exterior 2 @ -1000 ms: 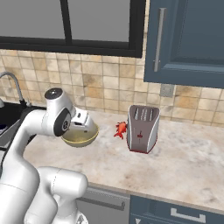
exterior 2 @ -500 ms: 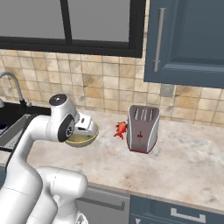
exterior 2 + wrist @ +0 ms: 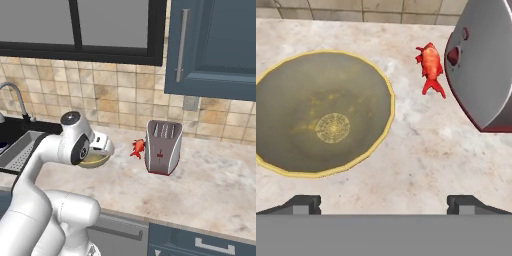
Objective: Pick the mug and place it in the sink. Pick the bowl and place it in the open cabinet and then close the cabinet.
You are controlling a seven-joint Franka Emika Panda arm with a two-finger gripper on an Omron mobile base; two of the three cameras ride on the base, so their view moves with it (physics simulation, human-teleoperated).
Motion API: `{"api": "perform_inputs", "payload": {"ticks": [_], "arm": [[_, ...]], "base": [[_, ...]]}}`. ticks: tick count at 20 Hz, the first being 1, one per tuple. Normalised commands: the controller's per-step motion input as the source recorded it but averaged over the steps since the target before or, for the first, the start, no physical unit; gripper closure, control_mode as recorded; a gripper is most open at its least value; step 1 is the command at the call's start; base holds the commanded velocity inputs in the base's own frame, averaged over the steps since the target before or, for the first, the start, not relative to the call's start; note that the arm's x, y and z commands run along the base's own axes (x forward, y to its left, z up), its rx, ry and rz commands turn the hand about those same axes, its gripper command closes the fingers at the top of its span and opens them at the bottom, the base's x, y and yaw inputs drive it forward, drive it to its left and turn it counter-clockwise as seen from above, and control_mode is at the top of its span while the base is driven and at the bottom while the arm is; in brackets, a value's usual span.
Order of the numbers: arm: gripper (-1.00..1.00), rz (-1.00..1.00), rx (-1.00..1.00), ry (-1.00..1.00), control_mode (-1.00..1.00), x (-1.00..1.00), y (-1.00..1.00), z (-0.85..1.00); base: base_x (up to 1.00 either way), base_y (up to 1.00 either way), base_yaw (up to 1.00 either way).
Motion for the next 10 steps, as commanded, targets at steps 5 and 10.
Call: {"api": "perform_inputs", "payload": {"ticks": [5, 10], "arm": [[-1.00, 0.00, 0.00, 0.00, -1.00, 0.28, 0.00, 0.00], [-1.00, 0.00, 0.00, 0.00, -1.00, 0.33, 0.00, -0.03]], "base": [[0.00, 0.00, 0.00], [0.00, 0.00, 0.00]]}}
